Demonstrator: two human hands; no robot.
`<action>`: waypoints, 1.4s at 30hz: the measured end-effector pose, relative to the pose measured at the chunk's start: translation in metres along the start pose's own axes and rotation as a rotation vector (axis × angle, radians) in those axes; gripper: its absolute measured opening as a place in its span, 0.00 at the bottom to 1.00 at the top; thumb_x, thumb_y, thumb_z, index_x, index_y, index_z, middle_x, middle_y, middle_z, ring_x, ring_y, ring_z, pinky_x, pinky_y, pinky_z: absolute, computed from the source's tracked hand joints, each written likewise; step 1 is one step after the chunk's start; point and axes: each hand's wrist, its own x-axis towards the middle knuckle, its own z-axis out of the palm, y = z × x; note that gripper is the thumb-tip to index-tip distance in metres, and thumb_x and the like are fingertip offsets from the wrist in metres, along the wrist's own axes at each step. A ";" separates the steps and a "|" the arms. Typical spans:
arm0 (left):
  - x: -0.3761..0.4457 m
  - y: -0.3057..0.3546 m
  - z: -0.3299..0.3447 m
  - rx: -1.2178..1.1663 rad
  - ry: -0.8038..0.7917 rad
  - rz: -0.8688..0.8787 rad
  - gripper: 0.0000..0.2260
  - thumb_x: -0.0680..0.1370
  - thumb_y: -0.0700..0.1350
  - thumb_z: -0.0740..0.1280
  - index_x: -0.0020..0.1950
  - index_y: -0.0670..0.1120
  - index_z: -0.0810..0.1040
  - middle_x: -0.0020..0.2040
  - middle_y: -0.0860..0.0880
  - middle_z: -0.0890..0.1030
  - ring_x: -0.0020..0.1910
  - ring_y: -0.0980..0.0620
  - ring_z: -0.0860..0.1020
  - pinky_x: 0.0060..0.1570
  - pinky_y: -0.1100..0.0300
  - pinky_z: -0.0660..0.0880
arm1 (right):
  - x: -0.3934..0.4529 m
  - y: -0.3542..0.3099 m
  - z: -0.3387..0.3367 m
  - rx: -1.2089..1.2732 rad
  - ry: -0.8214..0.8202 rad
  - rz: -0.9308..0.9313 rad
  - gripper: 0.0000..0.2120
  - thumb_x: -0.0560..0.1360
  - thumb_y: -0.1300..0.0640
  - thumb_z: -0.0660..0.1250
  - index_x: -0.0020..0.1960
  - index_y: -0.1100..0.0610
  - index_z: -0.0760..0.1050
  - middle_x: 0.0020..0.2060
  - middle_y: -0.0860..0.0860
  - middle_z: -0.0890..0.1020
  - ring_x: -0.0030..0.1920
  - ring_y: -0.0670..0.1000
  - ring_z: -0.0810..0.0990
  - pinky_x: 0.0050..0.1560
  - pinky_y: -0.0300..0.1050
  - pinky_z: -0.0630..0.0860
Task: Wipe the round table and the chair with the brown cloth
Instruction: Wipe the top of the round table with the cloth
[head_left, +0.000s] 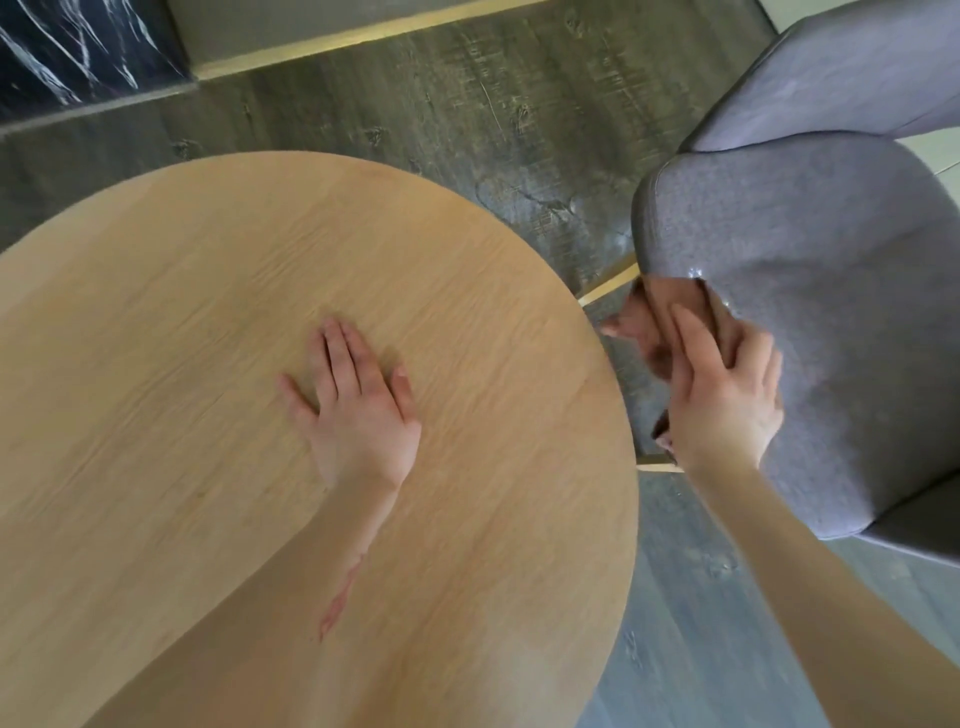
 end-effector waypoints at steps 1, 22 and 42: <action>0.000 0.000 0.000 0.003 -0.004 -0.003 0.29 0.77 0.52 0.45 0.75 0.40 0.51 0.78 0.44 0.52 0.77 0.47 0.51 0.72 0.39 0.45 | 0.000 -0.015 0.002 0.075 -0.059 -0.077 0.14 0.74 0.48 0.58 0.57 0.35 0.71 0.53 0.59 0.77 0.54 0.56 0.71 0.46 0.63 0.76; -0.001 0.001 -0.005 -0.023 0.007 0.003 0.29 0.76 0.52 0.45 0.73 0.37 0.59 0.75 0.41 0.60 0.75 0.43 0.58 0.69 0.35 0.50 | 0.031 -0.115 0.038 0.092 -0.291 -0.465 0.22 0.74 0.36 0.57 0.66 0.41 0.67 0.63 0.49 0.72 0.63 0.52 0.69 0.63 0.53 0.67; 0.000 -0.001 -0.003 -0.018 -0.006 0.019 0.28 0.77 0.51 0.48 0.72 0.36 0.60 0.74 0.40 0.64 0.73 0.41 0.63 0.67 0.33 0.55 | -0.074 -0.085 0.040 0.002 -0.128 -0.564 0.25 0.66 0.57 0.58 0.62 0.44 0.67 0.54 0.56 0.67 0.49 0.58 0.67 0.40 0.51 0.77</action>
